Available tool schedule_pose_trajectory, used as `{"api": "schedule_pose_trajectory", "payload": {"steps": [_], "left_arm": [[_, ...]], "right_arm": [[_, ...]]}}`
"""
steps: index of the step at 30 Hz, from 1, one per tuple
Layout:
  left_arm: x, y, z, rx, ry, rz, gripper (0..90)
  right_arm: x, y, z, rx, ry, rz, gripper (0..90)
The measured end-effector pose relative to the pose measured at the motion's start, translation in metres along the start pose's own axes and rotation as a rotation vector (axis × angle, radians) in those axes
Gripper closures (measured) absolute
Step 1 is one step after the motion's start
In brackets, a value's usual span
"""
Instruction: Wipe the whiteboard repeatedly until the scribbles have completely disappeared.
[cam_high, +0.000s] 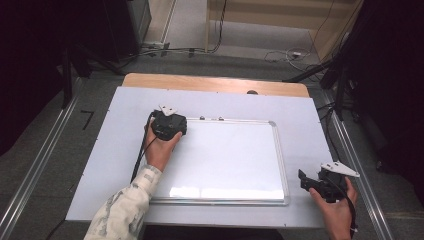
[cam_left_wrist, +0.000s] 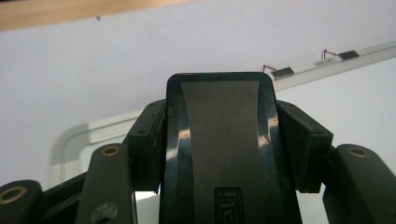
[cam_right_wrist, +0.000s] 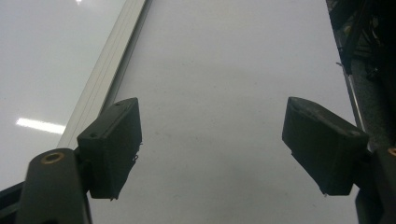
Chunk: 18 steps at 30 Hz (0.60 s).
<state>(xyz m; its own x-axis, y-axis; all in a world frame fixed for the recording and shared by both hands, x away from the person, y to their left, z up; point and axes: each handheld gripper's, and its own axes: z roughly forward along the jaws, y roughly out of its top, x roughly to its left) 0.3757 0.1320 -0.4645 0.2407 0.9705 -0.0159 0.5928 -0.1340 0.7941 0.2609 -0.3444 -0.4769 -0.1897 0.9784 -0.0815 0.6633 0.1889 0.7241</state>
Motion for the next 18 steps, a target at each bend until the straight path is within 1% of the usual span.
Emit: {"api": "schedule_pose_trajectory", "payload": {"steps": [4, 7, 9, 11, 15, 18], "left_arm": [[0.006, 0.004, -0.015, -0.016, 0.019, -0.035, 41.1], [0.012, 0.004, -0.021, -0.019, 0.03, -0.049, 41.0], [0.016, 0.003, -0.023, -0.02, 0.042, -0.06, 40.9], [0.021, 0.002, -0.025, -0.024, 0.045, -0.076, 40.9], [0.03, 0.0, -0.026, -0.03, 0.056, -0.093, 40.9], [0.038, 0.0, -0.026, -0.032, 0.065, -0.119, 40.9]], "right_arm": [[0.001, 0.001, -0.001, -0.006, 0.002, -0.001, 18.6], [0.002, 0.001, 0.0, -0.004, 0.001, -0.004, 18.6], [0.002, 0.001, 0.0, -0.004, 0.003, -0.005, 18.5], [0.003, 0.001, 0.0, -0.004, 0.001, -0.004, 18.6], [0.002, 0.001, 0.0, -0.002, 0.001, -0.004, 18.6], [0.002, 0.001, 0.0, -0.001, -0.002, -0.003, 18.5]]}}
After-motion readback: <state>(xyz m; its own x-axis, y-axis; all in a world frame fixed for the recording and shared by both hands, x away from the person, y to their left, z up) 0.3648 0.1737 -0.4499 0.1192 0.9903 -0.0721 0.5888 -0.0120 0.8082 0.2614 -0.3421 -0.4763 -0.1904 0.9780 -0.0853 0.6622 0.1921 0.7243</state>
